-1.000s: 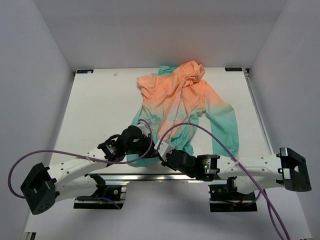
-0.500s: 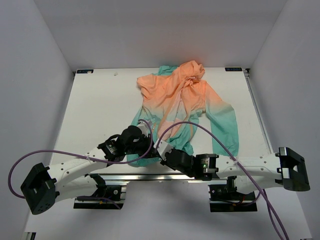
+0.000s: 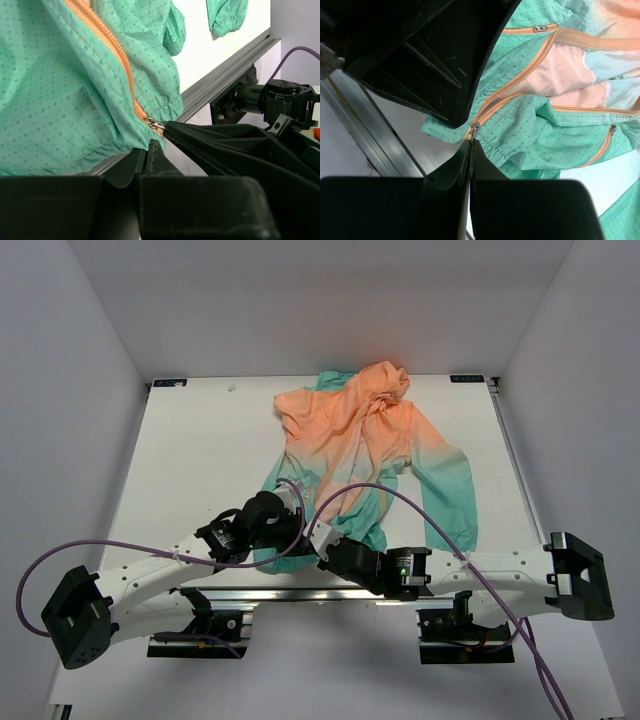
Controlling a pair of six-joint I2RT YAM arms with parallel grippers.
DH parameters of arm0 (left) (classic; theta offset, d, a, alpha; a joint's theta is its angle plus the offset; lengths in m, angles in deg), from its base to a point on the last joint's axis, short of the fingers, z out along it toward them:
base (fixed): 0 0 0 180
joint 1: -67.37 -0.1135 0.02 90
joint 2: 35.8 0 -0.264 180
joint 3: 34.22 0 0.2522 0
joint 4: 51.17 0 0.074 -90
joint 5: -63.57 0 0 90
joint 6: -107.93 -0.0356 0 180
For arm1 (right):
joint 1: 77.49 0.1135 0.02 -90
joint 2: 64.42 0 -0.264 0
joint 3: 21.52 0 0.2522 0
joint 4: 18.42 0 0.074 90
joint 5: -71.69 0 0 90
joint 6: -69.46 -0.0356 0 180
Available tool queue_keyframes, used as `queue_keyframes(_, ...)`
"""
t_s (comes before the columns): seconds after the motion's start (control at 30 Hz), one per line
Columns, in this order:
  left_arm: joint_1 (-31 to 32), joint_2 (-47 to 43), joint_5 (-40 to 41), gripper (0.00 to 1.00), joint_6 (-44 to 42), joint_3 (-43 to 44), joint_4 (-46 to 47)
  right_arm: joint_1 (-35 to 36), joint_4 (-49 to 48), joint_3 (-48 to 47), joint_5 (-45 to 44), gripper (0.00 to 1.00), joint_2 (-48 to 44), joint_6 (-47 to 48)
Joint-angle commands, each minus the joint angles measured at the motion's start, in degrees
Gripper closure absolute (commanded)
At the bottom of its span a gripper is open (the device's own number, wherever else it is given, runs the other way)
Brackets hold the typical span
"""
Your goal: Zip up the jacket
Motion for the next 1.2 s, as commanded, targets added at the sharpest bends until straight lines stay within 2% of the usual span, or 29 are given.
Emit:
queue_keyframes(0.0,0.4,-1.0,-1.1,1.0,-1.2,2.2,-0.6,0.1,0.9,-0.8,0.4,1.0,-2.6,0.6)
queue_keyframes(0.27,0.3,0.3,-1.5,1.0,-2.4,3.0,-1.5,0.1,2.5,-0.5,-1.8,1.0,-3.6,0.6)
queue_keyframes(0.63,0.3,0.5,-3.1,1.0,-2.9,3.4,-1.1,0.1,0.2,-0.8,-0.6,1.0,-1.2,2.0)
queue_keyframes(0.8,0.3,0.2,-3.4,1.0,-3.1,3.4,-2.1,0.0,-3.1,-0.6,-11.3,1.0,-0.3,-0.2)
queue_keyframes(1.0,0.4,0.5,-4.0,1.0,-3.5,3.6,-4.6,-0.1,-13.0,1.1,-26.0,1.0,0.0,-0.2)
queue_keyframes(1.17,0.4,0.7,-4.8,1.0,-4.1,3.8,-5.7,-1.0,-16.7,0.4,-30.2,1.0,2.5,0.6)
